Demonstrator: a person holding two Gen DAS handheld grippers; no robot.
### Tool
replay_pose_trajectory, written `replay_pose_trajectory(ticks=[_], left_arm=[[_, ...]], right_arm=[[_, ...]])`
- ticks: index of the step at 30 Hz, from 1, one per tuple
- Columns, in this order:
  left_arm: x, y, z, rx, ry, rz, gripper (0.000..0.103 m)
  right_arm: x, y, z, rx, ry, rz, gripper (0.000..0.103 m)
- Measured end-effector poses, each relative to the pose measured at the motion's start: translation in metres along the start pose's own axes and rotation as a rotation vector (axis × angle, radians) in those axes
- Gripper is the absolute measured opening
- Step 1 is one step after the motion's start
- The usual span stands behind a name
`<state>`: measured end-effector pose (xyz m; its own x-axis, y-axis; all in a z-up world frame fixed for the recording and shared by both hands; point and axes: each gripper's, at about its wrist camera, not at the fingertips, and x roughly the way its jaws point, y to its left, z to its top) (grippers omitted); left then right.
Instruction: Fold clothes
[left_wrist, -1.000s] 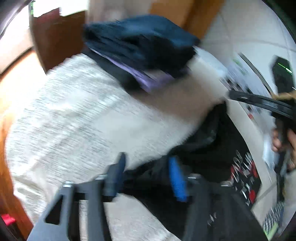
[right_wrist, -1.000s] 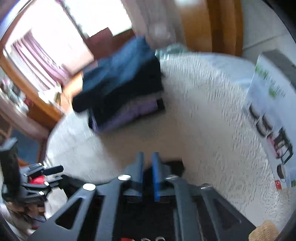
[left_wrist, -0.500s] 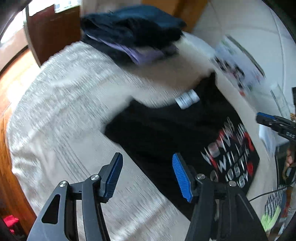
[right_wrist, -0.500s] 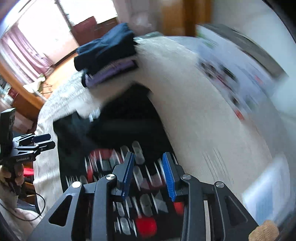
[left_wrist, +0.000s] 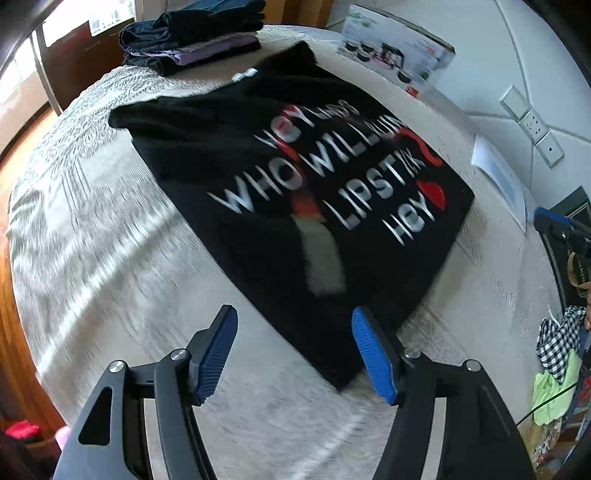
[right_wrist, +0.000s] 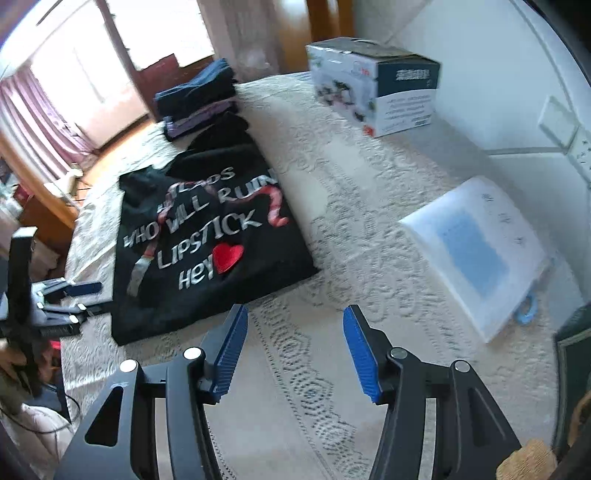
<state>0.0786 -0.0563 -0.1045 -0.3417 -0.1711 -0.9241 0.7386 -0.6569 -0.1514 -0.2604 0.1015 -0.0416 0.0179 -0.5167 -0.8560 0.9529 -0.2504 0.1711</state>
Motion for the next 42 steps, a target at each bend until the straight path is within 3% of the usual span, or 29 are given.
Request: replay_pose_trajectory(ticks=[3,9,11,20,23,27,29,31,37,39,42], left_arm=[[0.006,-0.021,-0.010,-0.006,-0.041,0.053,0.066],[0.015,-0.031,-0.019,-0.052,-0.114,0.153,0.068],[0.018,-0.035,-0.023,-0.067,-0.138,0.187,0.080],[0.018,-0.045,-0.035,-0.135,-0.239,0.321,0.080],[0.022,-0.038,-0.033,-0.151,-0.225,0.323,0.083],[0.023,-0.025,-0.030,-0.198,-0.207,0.263,0.084],[0.024,-0.024,-0.031,-0.211,-0.220,0.265,0.095],[0.026,-0.018,-0.031,-0.233,-0.216,0.258,0.098],[0.028,-0.015,-0.026,-0.202,-0.203,0.225,0.096],[0.026,-0.016,-0.025,-0.186,-0.198,0.209,0.091],[0.022,-0.020,-0.024,-0.148,-0.198,0.171,0.058]], right_arm=[[0.017,0.003,-0.004,-0.084,0.006,0.028,0.055],[0.053,0.001,0.005,-0.203,-0.027,0.070,0.069],[0.067,0.002,0.009,-0.252,-0.021,0.082,0.070],[0.098,0.005,0.007,-0.355,-0.020,0.113,0.078],[0.101,0.005,0.008,-0.363,-0.028,0.113,0.081],[0.094,0.006,0.008,-0.380,-0.075,0.096,0.081],[0.093,0.004,0.008,-0.380,-0.075,0.099,0.082],[0.096,0.000,0.007,-0.376,-0.057,0.086,0.082],[0.102,0.003,0.007,-0.371,-0.047,0.081,0.083],[0.104,0.008,0.010,-0.353,-0.040,0.067,0.077],[0.100,0.017,0.010,-0.331,-0.037,0.079,0.039]])
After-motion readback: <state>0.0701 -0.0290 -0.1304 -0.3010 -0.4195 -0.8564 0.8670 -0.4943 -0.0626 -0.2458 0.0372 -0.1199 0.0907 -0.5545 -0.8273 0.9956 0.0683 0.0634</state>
